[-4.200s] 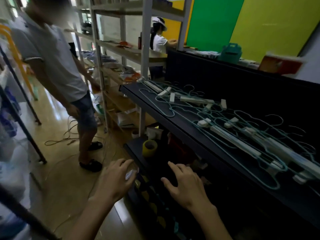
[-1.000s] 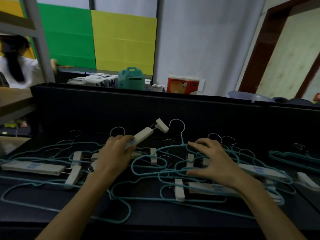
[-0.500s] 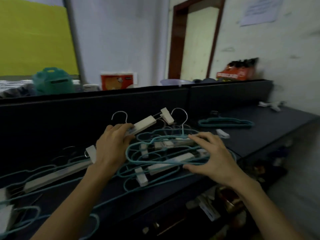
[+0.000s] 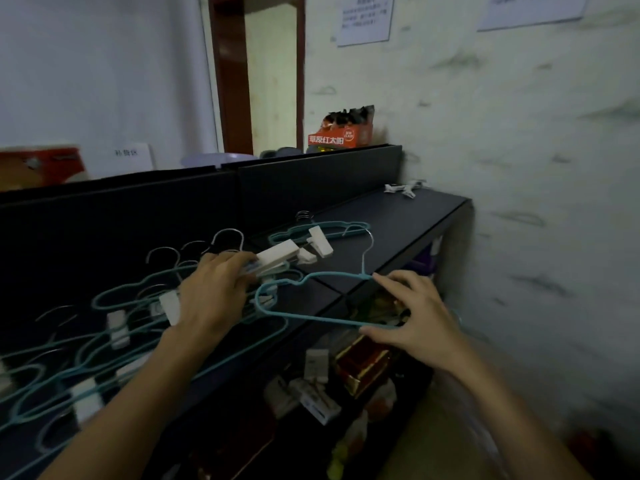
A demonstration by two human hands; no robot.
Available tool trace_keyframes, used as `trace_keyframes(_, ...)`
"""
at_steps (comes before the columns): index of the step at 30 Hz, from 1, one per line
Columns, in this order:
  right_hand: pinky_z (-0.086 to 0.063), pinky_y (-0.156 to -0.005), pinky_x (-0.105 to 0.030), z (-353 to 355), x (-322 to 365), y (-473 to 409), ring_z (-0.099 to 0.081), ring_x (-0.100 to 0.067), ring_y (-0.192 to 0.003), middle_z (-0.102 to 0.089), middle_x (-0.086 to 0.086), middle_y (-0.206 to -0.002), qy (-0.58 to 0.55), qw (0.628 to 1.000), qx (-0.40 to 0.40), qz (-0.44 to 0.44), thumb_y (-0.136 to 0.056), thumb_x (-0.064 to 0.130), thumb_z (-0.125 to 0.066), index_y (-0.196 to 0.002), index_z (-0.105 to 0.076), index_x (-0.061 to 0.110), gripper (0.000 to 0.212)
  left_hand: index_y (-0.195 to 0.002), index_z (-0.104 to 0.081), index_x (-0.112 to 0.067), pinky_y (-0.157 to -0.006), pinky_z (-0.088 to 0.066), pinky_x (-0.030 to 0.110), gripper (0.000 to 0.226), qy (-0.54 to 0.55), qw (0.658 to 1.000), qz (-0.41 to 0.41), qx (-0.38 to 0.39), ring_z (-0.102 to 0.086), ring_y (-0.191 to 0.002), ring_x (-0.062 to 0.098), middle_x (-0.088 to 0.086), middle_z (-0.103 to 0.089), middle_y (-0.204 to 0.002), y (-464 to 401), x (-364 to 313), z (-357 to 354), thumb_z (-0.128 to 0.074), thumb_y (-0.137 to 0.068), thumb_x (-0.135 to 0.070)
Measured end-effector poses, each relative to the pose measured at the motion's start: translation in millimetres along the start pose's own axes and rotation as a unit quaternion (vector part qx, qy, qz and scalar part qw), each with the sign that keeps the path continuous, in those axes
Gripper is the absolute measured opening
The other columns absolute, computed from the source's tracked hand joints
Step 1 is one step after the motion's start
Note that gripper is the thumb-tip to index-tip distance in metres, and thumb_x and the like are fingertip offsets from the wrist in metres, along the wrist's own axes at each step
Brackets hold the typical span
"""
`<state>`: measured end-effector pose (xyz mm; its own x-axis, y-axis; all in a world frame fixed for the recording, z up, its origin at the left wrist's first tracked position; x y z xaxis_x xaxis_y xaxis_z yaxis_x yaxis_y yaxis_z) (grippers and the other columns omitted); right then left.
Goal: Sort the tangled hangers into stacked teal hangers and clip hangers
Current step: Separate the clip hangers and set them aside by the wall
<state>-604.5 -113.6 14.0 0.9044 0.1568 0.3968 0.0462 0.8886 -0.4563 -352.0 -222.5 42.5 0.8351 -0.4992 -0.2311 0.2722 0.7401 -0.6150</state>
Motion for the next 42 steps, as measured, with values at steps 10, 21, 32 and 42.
trace_keyframes(10, -0.034, -0.098, -0.025, 41.7, -123.5, -41.7, -0.03, -0.004, -0.12, -0.036, 0.018, -0.125, 0.026, 0.999, 0.007, 0.025, -0.062, 0.078, -0.051, -0.14, -0.041, 0.03, 0.092, -0.123, -0.058, -0.023, -0.063, -0.039, 0.036, 0.034, -0.019, 0.999, 0.036, 0.009, -0.049, -0.108, 0.026, 0.0, -0.058, -0.122, -67.3, -79.0, -62.1, -0.06, -0.089, -0.026)
trace_keyframes(21, -0.036, -0.101, -0.028, 22.6, -180.5, -112.5, -0.027, -0.003, -0.124, -0.035, 0.015, -0.13, 0.018, 0.998, 0.034, 0.054, -0.061, 0.08, -0.045, -0.142, -0.037, 0.031, 0.095, -0.122, -0.059, -0.02, -0.061, -0.039, 0.035, 0.034, -0.06, 0.995, 0.083, 0.006, -0.05, -0.108, 0.026, 0.001, -0.059, -0.12, -113.3, -79.7, -100.8, -0.06, -0.089, -0.022)
trace_keyframes(32, -0.034, -0.102, -0.024, -39.0, -166.6, -214.3, -0.025, -0.004, -0.125, -0.034, 0.015, -0.132, 0.017, 0.992, 0.071, 0.102, -0.069, 0.071, -0.059, -0.143, -0.035, 0.031, 0.087, -0.125, -0.054, -0.024, -0.066, -0.036, 0.035, 0.036, -0.09, 0.988, 0.121, -0.015, -0.048, -0.111, 0.024, 0.0, -0.056, -0.122, -181.9, -19.5, -101.2, -0.06, -0.089, -0.026)
trace_keyframes(42, -0.037, -0.104, -0.033, -103.4, -143.8, -291.5, -0.028, -0.009, -0.124, -0.036, 0.011, -0.134, 0.052, 0.982, 0.13, 0.126, -0.065, 0.08, -0.052, -0.143, -0.035, 0.028, 0.095, -0.125, -0.053, -0.028, -0.067, -0.033, 0.032, 0.036, -0.09, 0.987, 0.131, -0.001, -0.046, -0.111, 0.018, -0.005, -0.054, -0.124, -203.2, 13.6, -111.1, -0.058, -0.09, -0.028)
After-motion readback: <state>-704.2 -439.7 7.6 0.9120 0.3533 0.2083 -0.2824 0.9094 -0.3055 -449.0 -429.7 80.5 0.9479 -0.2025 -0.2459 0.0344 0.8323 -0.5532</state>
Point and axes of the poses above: each hand's wrist, its own y-axis away from the middle knuckle, its own z-axis out of the back of the hand, x = y × z, the point moved 9 cm from there along -y, towards the middle knuckle
